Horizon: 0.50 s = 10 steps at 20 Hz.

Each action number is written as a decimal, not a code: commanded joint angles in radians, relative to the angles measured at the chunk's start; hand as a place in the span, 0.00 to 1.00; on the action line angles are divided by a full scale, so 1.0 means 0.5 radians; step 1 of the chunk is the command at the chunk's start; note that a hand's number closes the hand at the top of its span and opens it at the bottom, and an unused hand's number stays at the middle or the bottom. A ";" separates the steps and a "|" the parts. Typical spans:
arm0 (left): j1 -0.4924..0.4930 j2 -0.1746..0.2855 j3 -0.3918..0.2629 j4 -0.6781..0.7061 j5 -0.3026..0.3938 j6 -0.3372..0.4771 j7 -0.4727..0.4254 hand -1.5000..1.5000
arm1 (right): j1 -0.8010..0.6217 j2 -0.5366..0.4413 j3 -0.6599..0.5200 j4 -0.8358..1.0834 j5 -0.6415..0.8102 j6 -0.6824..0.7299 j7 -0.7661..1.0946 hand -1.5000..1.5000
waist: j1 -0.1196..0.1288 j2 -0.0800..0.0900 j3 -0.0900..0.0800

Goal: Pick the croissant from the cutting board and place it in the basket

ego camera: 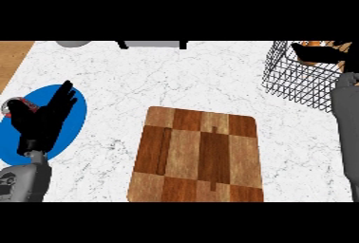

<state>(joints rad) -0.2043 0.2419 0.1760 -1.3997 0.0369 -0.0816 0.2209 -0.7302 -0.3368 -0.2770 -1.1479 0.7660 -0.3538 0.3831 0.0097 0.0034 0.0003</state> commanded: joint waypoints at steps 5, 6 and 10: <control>-0.011 -0.051 -0.045 -0.120 -0.047 0.076 0.122 0.50 | -0.070 -0.054 -0.062 0.376 -0.170 -0.103 -0.383 0.00 | 0.001 -0.005 0.000; -0.033 -0.021 -0.024 -0.076 0.009 -0.002 0.119 0.50 | -0.173 -0.142 -0.146 0.588 -0.246 -0.095 -0.542 0.00 | 0.012 0.001 0.001; -0.096 -0.058 -0.024 0.106 -0.057 0.054 -0.023 0.50 | -0.349 -0.142 -0.210 0.620 -0.309 -0.163 -0.466 0.00 | 0.001 0.003 0.000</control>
<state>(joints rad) -0.2199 0.2301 0.1719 -1.3934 0.0230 -0.0700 0.2247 -0.8372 -0.3844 -0.3430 -0.9016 0.6515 -0.4114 0.1721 0.0126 0.0039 0.0006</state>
